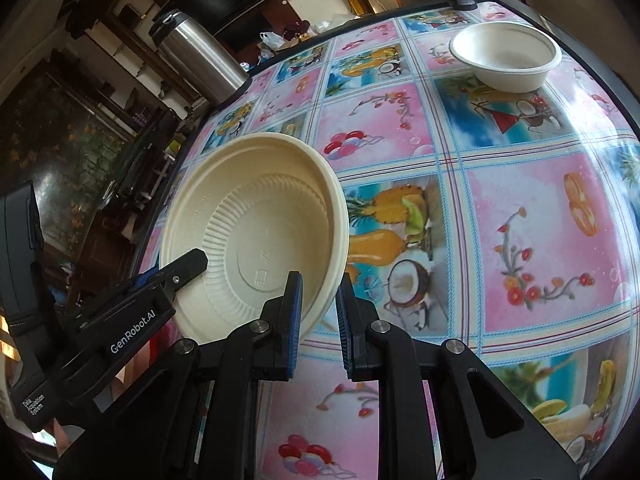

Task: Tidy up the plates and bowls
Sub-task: 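Carry the second cream bowl over the bowl stack, then lower the second cream bowl into the stacked cream bowl, then open both tools and release the cream bowl rim, then move both tools toward the white bowl on the table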

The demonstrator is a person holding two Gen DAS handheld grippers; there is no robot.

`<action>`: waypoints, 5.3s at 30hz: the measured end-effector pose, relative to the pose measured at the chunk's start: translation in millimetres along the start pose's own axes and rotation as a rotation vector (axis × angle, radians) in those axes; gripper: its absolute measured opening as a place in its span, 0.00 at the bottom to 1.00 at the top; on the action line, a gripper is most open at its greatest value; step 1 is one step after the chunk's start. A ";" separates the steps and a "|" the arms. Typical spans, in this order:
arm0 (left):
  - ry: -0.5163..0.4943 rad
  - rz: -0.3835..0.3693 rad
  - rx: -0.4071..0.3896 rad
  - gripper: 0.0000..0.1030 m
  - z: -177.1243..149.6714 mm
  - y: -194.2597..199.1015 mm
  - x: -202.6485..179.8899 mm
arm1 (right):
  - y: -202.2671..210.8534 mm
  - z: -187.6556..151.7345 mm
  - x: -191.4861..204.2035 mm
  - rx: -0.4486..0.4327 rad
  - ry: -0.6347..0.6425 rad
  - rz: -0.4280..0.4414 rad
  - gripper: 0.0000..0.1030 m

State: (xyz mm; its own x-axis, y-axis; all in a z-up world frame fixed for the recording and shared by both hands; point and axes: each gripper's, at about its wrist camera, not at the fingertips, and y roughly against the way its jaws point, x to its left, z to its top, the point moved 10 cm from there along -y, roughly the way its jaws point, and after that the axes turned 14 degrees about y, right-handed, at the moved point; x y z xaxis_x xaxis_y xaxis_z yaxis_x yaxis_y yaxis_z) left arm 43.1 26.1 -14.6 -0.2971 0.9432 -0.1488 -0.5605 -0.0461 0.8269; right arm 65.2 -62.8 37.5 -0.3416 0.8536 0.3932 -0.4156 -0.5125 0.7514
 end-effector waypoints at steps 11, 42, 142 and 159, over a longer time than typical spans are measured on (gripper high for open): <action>0.061 0.009 -0.039 0.16 -8.6 34.0 53.1 | 11.2 -9.5 61.6 -0.004 0.099 0.022 0.16; 0.119 0.021 -0.084 0.16 -9.4 66.8 109.5 | 13.4 -10.8 127.1 -0.011 0.197 0.061 0.16; 0.226 0.178 -0.210 0.68 -12.9 84.3 213.7 | -29.2 -37.6 222.8 0.081 0.336 0.110 0.25; 0.088 0.086 -0.230 0.69 11.8 70.0 103.6 | 1.7 -9.6 118.0 0.014 0.196 -0.017 0.37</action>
State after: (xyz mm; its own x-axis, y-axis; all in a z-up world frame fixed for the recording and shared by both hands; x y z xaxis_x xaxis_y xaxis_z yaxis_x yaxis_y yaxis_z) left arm -17.8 124.4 34.3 -0.4120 0.9006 -0.1381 -0.6884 -0.2084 0.6948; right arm 16.1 36.2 80.1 -0.4930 0.8268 0.2709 -0.4115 -0.4959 0.7647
